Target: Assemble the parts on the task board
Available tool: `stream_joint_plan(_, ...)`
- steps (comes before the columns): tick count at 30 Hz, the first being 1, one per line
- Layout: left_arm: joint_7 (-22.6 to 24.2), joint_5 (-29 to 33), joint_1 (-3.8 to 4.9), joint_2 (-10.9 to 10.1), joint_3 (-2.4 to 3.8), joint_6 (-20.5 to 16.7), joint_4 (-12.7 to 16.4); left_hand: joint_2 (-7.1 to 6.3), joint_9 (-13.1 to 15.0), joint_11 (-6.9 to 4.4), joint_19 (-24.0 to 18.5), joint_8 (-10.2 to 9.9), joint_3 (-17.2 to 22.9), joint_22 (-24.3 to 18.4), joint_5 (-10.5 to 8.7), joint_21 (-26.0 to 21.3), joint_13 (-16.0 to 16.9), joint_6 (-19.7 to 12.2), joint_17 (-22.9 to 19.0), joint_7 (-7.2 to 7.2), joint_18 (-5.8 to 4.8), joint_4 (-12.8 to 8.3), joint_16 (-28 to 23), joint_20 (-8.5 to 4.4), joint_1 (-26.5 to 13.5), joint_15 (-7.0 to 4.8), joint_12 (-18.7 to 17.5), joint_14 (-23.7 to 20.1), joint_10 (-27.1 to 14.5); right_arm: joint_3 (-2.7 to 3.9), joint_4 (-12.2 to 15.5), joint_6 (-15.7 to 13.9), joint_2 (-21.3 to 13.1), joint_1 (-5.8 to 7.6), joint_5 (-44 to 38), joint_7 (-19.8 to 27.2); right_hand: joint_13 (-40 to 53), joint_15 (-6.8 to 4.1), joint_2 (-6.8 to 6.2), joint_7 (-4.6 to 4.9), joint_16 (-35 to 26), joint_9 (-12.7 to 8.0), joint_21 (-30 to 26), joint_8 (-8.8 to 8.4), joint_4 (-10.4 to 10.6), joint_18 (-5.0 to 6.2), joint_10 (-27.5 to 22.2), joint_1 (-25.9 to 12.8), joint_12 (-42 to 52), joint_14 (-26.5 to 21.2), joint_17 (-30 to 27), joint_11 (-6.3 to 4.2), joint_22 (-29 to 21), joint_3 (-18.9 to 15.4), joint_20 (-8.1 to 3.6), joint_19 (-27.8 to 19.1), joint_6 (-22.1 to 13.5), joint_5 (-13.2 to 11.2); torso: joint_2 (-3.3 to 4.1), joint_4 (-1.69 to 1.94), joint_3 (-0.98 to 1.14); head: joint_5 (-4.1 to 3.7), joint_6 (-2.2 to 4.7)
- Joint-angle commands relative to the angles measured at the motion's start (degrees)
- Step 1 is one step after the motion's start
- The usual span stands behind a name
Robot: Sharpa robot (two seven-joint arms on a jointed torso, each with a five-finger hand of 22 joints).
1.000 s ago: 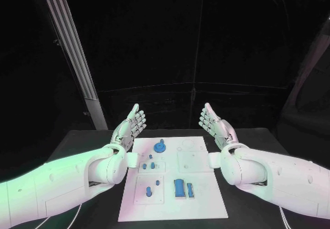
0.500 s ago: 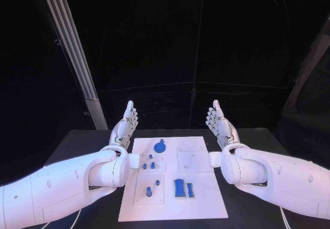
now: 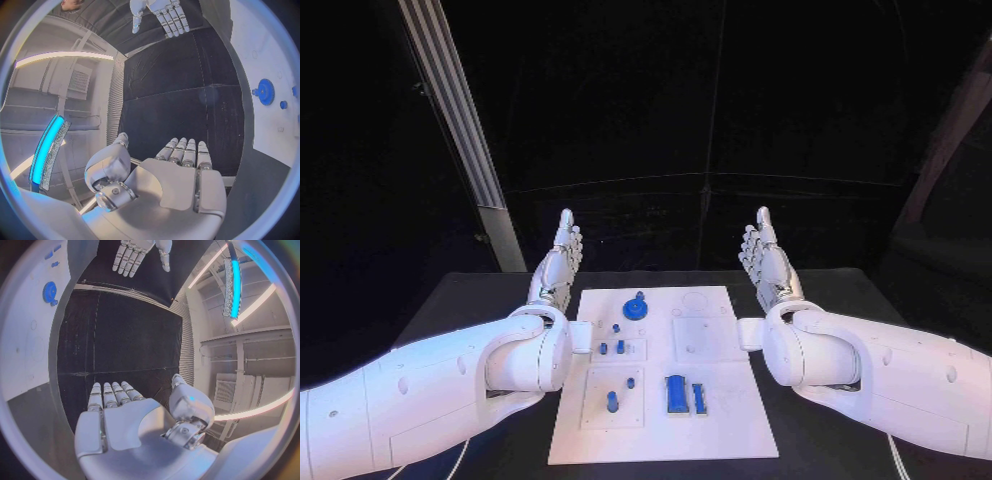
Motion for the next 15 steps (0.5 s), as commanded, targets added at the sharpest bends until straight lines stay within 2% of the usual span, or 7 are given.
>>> stream_joint_plan(1,0.4,-0.92,0.09,-0.01,0.08,-0.47,0.1,0.11,-0.09,-0.04,-1.73,-0.26,-0.32,-0.07,-0.22,-0.27,-0.1,-4.35,-0.05,0.0,-0.33,0.01,-0.39,-0.04,-2.27,0.0,-0.21,-3.25,-4.46,0.06,0.12,-0.37,-0.01,0.1,-0.08,0.79,-0.09,0.04,-0.01,0.01,-0.28,-0.06,-0.38,-0.23,-0.01,-0.38,-0.67,-3.57,-0.21,-0.72,-0.06,-0.02,-0.05,0.37,0.0,-0.88,-0.42,-0.36,0.0,0.0,0.0,-0.01,-0.01)
stream_joint_plan(2,0.4,-0.92,0.09,-0.01,0.08,-0.47,0.1,0.11,-0.09,-0.04,-1.73,-0.26,-0.32,-0.07,-0.22,-0.27,-0.1,-4.35,-0.05,0.0,-0.33,0.01,-0.39,-0.04,-3.05,0.0,-0.21,-3.25,-4.46,0.06,0.12,-0.37,-0.01,0.1,-0.08,0.79,-0.09,0.04,-0.01,0.01,-0.28,-0.06,-0.38,-0.23,-0.01,-0.38,-0.67,-3.57,-0.21,-0.72,-0.06,-0.02,-0.05,0.37,0.0,-0.88,-0.42,-0.36,0.0,0.0,0.0,-0.01,-0.01)
stream_joint_plan(3,0.4,-0.92,0.09,-0.01,0.08,-0.47,0.1,0.11,-0.09,-0.04,-1.73,-0.26,-0.32,-0.07,-0.22,-0.27,-0.1,-4.35,-0.05,0.0,-0.33,0.01,-0.39,-0.04,-7.08,0.0,-0.21,-3.25,-4.46,0.06,0.12,-0.37,-0.01,0.1,-0.08,0.79,-0.09,0.04,-0.01,0.01,-0.28,-0.06,-0.38,-0.23,-0.01,-0.38,-0.67,-3.57,-0.21,-0.72,-0.06,-0.02,-0.05,0.37,0.0,-0.88,-0.42,-0.36,0.0,0.0,0.0,-0.01,-0.01)
stream_joint_plan(15,0.4,-0.92,0.09,-0.01,0.08,-0.47,0.1,0.11,-0.09,-0.04,-1.73,-0.26,-0.32,-0.07,-0.22,-0.27,-0.1,-4.35,-0.05,0.0,-0.33,0.01,-0.39,-0.04,-7.08,0.0,-0.21,-3.25,-4.46,0.06,0.12,-0.37,-0.01,0.1,-0.08,0.79,-0.09,0.04,-0.01,0.01,-0.28,-0.06,-0.38,-0.23,-0.01,-0.38,-0.67,-3.57,-0.21,-0.72,-0.06,-0.02,-0.05,0.37,0.0,-0.88,-0.42,-0.36,0.0,0.0,0.0,-0.01,-0.01)
